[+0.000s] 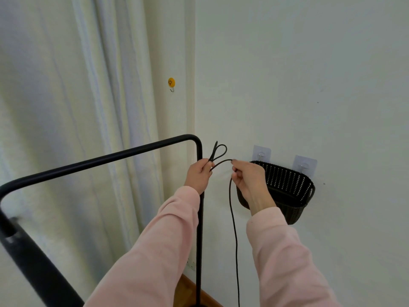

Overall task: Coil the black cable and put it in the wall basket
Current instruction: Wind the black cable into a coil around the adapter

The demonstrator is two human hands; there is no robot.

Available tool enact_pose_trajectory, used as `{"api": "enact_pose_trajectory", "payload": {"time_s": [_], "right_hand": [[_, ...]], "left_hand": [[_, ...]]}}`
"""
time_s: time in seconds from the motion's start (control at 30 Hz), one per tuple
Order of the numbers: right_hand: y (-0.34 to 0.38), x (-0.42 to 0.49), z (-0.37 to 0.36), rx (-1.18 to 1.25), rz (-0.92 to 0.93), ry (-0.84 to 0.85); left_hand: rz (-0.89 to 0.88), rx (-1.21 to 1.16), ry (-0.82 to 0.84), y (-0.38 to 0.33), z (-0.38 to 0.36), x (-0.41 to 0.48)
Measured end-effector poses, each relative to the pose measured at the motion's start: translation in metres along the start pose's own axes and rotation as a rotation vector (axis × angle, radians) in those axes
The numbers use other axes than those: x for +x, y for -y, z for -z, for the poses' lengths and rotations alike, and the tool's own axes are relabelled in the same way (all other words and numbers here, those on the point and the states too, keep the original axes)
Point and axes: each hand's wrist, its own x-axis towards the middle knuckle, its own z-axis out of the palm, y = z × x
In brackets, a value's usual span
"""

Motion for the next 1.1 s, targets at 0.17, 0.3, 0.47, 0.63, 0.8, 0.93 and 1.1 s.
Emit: {"api": "enact_pose_trajectory", "payload": {"time_s": [0.17,0.3,0.47,0.63,0.8,0.93,1.1], "right_hand": [[-0.001,0.001,-0.005,0.167,0.075,0.024],[-0.003,-0.001,-0.01,0.286,0.103,0.03],[0.002,0.0,-0.017,0.382,0.115,0.068],[0.004,0.0,-0.024,0.35,0.128,0.091],[0.006,-0.001,-0.028,0.348,0.119,0.098],[0.008,-0.001,-0.028,0.345,0.106,0.1],[0.007,0.004,-0.025,0.287,0.154,0.121]], "left_hand": [[-0.006,0.017,0.05,0.002,-0.004,-0.003],[-0.02,0.036,0.063,-0.003,-0.006,-0.006],[-0.049,0.022,0.062,-0.005,-0.01,-0.009],[-0.085,0.052,0.099,-0.003,-0.012,-0.01],[-0.107,0.092,0.123,-0.005,-0.01,-0.01],[-0.104,0.039,0.142,-0.003,-0.011,-0.009],[-0.115,0.089,0.169,-0.002,-0.015,-0.009]]}}
